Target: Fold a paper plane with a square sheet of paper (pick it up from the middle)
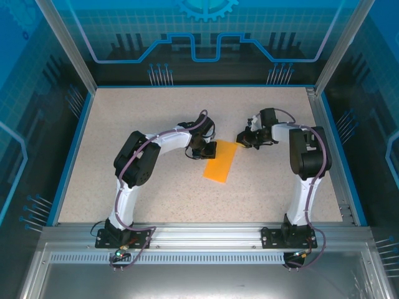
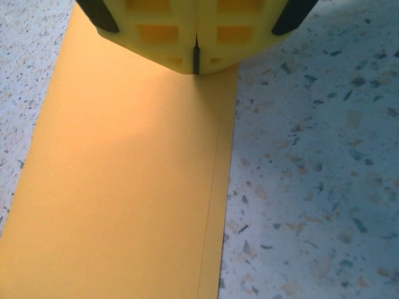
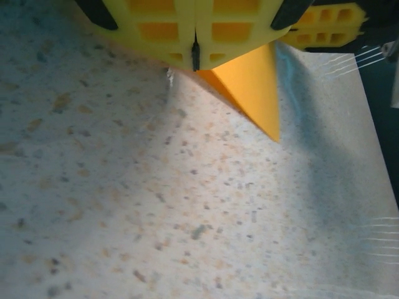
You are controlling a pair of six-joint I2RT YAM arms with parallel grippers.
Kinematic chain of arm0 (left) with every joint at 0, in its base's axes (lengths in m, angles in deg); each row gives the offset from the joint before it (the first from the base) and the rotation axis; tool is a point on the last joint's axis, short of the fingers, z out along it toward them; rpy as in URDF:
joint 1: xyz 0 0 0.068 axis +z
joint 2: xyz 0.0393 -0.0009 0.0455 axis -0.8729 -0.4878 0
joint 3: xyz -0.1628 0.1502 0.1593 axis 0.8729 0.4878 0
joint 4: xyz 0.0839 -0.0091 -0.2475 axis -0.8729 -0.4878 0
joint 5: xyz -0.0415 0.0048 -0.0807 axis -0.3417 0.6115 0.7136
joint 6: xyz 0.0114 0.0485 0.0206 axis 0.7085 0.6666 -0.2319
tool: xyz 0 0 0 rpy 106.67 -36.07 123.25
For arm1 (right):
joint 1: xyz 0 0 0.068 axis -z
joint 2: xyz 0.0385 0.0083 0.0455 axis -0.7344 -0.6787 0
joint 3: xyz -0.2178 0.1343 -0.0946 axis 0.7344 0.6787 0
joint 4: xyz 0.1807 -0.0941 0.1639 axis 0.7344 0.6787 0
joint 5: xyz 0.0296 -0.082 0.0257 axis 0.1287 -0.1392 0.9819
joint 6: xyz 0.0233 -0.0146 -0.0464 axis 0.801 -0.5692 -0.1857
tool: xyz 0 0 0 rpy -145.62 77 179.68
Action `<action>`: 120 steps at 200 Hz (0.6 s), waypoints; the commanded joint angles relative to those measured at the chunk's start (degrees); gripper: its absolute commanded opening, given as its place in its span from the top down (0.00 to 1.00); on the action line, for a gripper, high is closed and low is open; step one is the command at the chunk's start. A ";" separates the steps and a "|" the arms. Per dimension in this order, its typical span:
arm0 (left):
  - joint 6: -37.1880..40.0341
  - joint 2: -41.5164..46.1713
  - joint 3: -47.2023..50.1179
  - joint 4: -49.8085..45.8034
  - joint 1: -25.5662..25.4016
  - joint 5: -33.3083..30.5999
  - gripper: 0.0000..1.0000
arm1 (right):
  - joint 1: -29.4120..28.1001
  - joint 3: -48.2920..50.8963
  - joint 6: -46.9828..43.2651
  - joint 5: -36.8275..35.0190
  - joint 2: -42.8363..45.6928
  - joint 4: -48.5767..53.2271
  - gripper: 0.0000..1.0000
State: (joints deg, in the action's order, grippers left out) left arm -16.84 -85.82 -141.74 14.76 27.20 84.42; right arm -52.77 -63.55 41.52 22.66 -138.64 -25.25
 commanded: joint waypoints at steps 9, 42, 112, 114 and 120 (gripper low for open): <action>1.21 -1.70 2.65 -4.02 -0.63 -0.63 1.00 | -0.20 0.21 -1.10 -2.49 -2.67 2.35 0.95; 0.53 -0.79 2.84 -3.68 -0.58 0.70 1.00 | -0.73 -1.92 -2.18 -2.31 -0.23 5.49 0.94; -6.61 4.55 6.94 0.66 -0.63 4.94 1.00 | -3.38 4.69 -1.46 -4.22 16.52 7.39 0.85; -6.92 4.72 7.17 0.85 -0.64 5.02 1.00 | -3.63 5.11 -1.45 -4.42 16.95 7.41 0.84; -7.41 5.28 7.62 1.62 -0.59 5.14 1.00 | -4.35 6.29 -1.25 -5.29 18.05 7.54 0.84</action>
State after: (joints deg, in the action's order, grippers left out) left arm -20.27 -83.16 -137.15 16.88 27.20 87.46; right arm -54.48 -61.43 39.99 18.68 -125.20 -19.67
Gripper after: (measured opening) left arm 0.046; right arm 0.154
